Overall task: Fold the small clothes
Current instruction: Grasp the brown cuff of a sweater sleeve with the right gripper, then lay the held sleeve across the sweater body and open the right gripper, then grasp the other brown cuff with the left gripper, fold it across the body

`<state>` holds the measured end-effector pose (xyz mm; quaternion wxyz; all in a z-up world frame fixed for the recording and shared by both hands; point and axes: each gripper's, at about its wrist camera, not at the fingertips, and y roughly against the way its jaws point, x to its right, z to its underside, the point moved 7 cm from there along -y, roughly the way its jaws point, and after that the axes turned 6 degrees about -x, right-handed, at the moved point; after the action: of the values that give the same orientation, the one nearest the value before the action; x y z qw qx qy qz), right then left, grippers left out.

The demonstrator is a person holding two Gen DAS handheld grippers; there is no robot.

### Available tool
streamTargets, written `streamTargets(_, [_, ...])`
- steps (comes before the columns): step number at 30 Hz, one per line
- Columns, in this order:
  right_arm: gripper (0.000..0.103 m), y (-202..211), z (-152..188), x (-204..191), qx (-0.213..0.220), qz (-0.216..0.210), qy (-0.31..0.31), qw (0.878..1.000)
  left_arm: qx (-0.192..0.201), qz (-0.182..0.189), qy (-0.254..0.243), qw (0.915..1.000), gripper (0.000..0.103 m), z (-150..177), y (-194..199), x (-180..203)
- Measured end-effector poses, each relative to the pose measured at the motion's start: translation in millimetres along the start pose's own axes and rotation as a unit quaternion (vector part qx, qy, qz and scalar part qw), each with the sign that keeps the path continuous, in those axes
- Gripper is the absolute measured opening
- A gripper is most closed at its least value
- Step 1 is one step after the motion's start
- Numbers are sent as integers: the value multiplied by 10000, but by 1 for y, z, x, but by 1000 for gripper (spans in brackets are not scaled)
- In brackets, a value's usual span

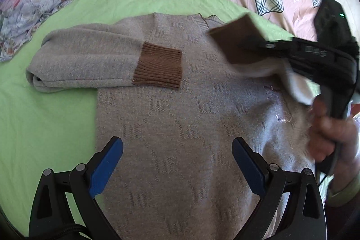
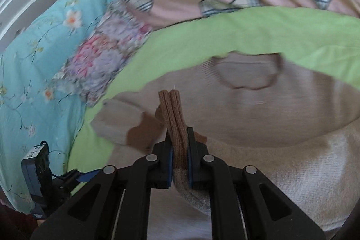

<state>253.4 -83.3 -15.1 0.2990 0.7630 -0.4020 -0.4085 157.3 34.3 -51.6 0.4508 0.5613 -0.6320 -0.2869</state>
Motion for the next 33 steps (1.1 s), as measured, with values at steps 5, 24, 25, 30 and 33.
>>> streamTargets(5, [12, -47, 15, -26, -305, -195, 114, 9993, -59, 558, 136, 9983, 98, -5, -3, -3])
streamTargets(24, [67, 102, 54, 62, 1139, 402, -1400, 9828, -89, 1103, 123, 9938, 10, -67, -72, 20])
streamTargets(25, [67, 111, 58, 72, 1203, 556, -1498, 9798, 31, 996, 21, 9950, 8, -67, -65, 21])
streamTargets(30, [67, 153, 68, 125, 1331, 1309, -1858, 9647, 733, 221, -205, 9969, 7, -85, -25, -7])
streamTargets(33, [67, 162, 67, 156, 1290, 1639, -2026, 9568, 391, 264, -157, 9988, 7, -84, -41, -19])
